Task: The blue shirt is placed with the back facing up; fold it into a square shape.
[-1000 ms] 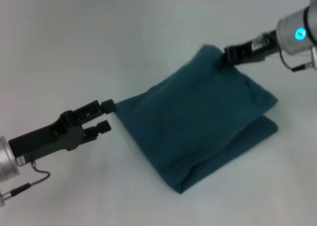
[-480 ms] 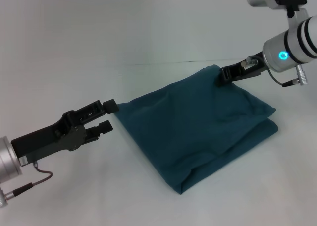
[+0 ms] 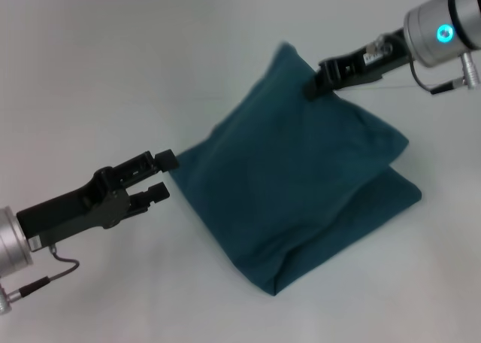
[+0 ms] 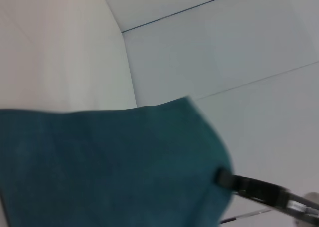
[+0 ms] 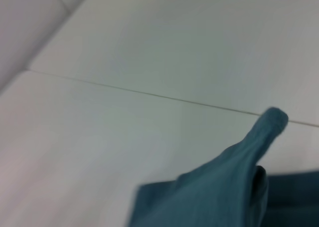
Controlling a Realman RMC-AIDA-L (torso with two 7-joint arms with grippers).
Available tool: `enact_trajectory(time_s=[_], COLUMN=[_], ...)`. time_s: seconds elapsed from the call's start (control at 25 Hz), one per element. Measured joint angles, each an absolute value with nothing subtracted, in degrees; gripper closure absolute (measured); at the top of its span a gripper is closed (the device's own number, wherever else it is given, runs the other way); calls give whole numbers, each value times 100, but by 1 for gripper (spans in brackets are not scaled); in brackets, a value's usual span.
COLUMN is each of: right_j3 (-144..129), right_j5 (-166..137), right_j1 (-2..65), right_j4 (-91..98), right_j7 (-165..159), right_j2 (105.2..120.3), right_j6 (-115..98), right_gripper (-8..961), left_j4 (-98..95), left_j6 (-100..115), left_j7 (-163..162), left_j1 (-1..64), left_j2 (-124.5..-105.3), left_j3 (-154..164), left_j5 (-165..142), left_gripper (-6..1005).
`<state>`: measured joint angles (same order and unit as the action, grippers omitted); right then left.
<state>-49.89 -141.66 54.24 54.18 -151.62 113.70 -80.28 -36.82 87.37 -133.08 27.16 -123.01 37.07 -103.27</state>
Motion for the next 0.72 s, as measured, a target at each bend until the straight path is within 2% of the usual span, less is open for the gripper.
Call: enact_trajectory(time_s=[0.4, 0.72], right_j3=[-5250, -5744], right_j5=[-15037, -15052], right_j1=[5483, 5401], right_j4=[4047, 3731], right_j7=[-14899, -14801], right_j2=[11356, 11415], right_j6=[-6437, -5806], right_gripper=[900, 900], left_j4=[-3674, -3665], left_j6=[8726, 8727], left_j7=[-13298, -13305], left_j1=[2723, 2738], left_j2=[-12305, -12305], left_j3=[3711, 3709], left_j5=[-10328, -10327], left_gripper=[99, 99])
